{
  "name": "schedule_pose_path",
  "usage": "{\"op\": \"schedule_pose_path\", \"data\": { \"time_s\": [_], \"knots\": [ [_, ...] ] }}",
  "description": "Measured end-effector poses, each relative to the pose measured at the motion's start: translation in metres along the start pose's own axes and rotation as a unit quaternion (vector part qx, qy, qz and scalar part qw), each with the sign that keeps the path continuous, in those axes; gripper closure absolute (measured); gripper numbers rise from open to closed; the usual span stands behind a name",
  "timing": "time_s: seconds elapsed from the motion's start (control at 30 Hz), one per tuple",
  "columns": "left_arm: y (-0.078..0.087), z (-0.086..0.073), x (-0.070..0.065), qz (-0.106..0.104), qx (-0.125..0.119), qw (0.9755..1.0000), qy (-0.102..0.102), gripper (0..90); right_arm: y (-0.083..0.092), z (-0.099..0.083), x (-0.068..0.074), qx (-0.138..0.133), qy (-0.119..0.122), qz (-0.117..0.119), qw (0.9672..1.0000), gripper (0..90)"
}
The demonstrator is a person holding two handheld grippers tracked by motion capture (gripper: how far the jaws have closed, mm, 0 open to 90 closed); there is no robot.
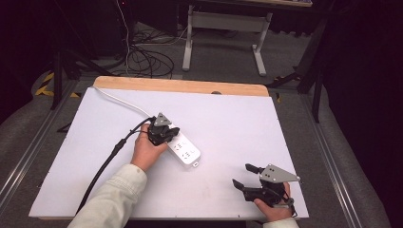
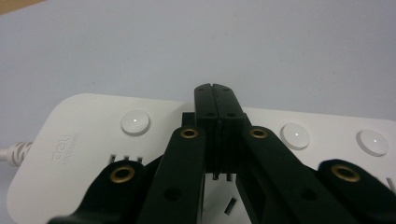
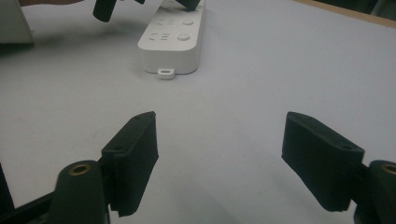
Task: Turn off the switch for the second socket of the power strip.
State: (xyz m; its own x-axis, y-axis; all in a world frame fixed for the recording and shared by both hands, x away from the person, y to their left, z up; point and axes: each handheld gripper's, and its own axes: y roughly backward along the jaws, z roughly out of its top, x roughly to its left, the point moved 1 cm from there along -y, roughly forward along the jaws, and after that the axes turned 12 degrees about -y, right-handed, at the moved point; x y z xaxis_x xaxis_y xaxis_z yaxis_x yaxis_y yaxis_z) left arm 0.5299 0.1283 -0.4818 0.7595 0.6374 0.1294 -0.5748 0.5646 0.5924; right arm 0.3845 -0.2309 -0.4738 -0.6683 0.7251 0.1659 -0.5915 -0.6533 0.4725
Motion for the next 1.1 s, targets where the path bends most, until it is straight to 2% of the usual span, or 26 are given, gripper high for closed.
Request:
{"op": "schedule_pose_path", "data": {
  "time_s": [0.53,0.73,0.8,0.87,0.93,1.1],
  "knots": [
    [-0.0001,0.0027,0.0011,-0.006,0.01,0.9999,0.006,90.0,-0.0003,-0.0004,-0.0004,0.002,-0.001,0.001,1.0,27.3],
    [0.0018,0.0041,0.0029,-0.014,0.023,0.9996,0.009,90.0,-0.0004,-0.0005,-0.0009,0.002,0.0,0.002,1.0,27.3],
    [0.0017,0.0057,0.0026,-0.012,0.03,0.9995,0.004,90.0,-0.001,-0.0004,-0.001,0.003,0.0,0.001,1.0,27.3],
    [0.001,0.0088,0.0,-0.004,0.04,0.9991,-0.014,90.0,-0.0018,-0.0004,-0.0007,0.005,0.0,0.002,1.0,27.3],
    [0.0002,0.0096,-0.0026,0.002,0.045,0.9987,-0.023,90.0,-0.0013,-0.0003,-0.0002,0.004,0.002,0.002,1.0,27.3],
    [-0.0004,0.0087,-0.0001,-0.006,0.038,0.9992,-0.012,90.0,-0.0012,-0.0006,-0.0004,0.005,0.0,0.001,1.0,27.3]
  ]
}}
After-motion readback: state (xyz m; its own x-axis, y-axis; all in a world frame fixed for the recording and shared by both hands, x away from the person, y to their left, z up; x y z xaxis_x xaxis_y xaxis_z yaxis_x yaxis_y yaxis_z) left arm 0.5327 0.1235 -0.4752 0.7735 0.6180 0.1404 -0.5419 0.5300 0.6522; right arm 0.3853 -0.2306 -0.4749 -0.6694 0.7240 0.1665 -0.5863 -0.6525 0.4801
